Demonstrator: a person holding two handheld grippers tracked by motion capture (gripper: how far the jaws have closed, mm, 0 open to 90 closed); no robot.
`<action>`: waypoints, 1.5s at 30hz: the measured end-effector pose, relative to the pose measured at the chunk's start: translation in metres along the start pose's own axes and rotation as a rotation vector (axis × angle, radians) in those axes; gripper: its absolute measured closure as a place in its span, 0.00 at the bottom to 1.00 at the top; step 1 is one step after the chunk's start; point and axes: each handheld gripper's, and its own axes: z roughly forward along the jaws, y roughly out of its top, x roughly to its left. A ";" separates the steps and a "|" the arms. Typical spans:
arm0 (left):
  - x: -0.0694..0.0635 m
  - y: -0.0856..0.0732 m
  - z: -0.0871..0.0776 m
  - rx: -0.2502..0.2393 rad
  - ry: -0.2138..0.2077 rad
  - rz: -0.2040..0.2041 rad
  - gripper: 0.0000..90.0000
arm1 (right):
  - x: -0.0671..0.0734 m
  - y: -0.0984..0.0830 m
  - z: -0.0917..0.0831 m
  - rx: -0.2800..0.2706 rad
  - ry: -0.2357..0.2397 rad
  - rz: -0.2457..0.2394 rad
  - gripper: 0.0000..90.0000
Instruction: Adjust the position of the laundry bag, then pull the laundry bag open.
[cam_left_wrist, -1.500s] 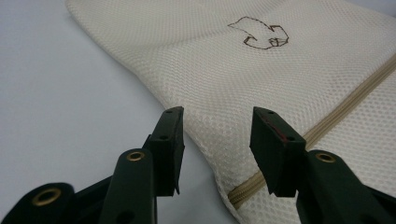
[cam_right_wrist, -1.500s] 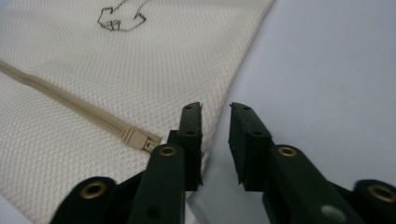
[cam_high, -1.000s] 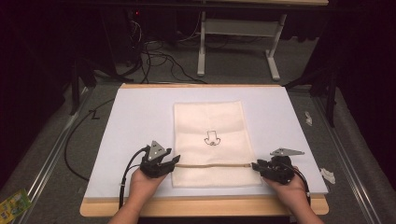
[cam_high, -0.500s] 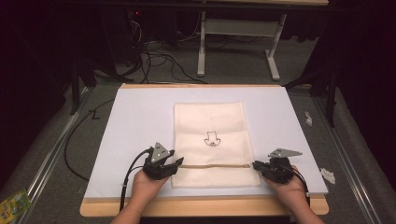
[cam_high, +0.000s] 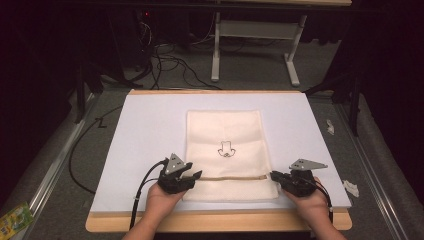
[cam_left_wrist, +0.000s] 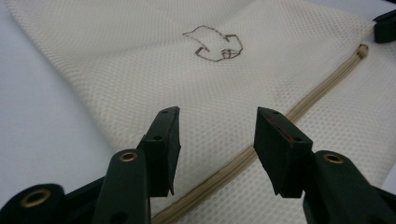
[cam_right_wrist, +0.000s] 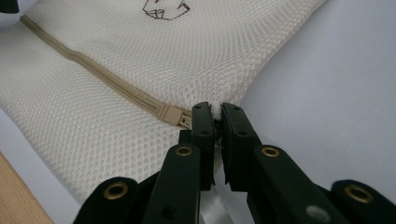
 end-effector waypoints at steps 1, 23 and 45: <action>-0.003 0.002 0.001 -0.010 -0.009 -0.009 0.57 | 0.001 0.000 0.000 -0.007 0.002 -0.003 0.95; -0.043 0.037 0.019 -0.087 -0.120 0.020 0.54 | 0.017 0.009 -0.005 -0.063 0.017 -0.049 0.95; -0.084 0.042 0.069 -0.010 -0.222 0.058 0.58 | 0.013 0.011 -0.010 -0.117 0.005 -0.014 0.95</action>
